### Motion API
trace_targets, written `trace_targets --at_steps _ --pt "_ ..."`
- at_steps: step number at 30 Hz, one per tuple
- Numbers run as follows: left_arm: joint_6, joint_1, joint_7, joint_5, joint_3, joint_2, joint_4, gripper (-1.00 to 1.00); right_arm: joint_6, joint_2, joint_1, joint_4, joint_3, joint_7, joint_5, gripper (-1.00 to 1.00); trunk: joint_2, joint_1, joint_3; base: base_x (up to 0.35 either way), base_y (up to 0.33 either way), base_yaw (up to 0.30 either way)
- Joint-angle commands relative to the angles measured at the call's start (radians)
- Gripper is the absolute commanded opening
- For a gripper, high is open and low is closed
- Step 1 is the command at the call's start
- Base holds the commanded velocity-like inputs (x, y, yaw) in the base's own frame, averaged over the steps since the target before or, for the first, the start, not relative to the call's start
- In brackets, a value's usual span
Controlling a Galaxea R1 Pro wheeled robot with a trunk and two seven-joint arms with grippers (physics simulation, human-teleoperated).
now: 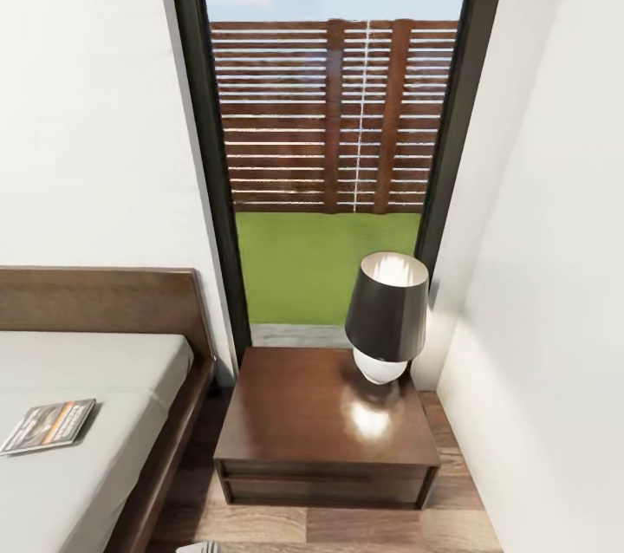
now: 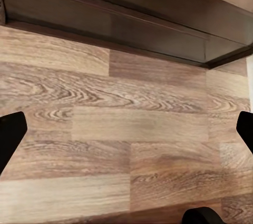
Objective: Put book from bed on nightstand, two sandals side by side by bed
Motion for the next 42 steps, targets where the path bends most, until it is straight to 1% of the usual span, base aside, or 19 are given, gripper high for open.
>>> trace_targets --at_steps 1,5,17,24,33,42 --pt "-0.002 -0.001 -0.004 0.004 0.001 0.0 0.001 1.0 -0.001 0.0 -0.002 0.004 -0.005 0.005 -0.004 1.0 -0.001 0.0 -0.001 0.032 0.007 0.0" --pt "-0.002 -0.001 -0.004 0.004 0.001 0.0 0.001 1.0 -0.001 0.0 -0.002 0.004 -0.005 0.005 -0.004 1.0 -0.001 0.0 -0.001 0.145 0.042 0.0" --pt "-0.002 -0.001 -0.004 0.004 0.001 0.0 0.001 1.0 -0.001 0.0 -0.002 0.004 -0.005 0.005 -0.004 1.0 -0.001 0.0 -0.001 0.284 0.025 0.0" --pt "-0.002 -0.001 -0.004 0.003 0.001 0.0 0.001 1.0 -0.001 0.0 -0.002 0.004 -0.005 0.005 -0.004 1.0 -0.001 0.0 -0.001 0.155 0.0 0.0" --pt "-0.002 -0.001 -0.004 0.004 0.001 0.0 0.001 1.0 -0.001 0.0 -0.002 0.004 -0.005 0.005 -0.004 1.0 -0.001 0.0 -0.001 0.271 0.0 0.0" --pt "-0.002 -0.001 -0.004 0.004 0.001 0.0 0.001 1.0 -0.001 0.0 -0.002 0.004 -0.005 0.005 -0.004 1.0 -0.001 0.0 -0.001 0.04 0.0 0.0"
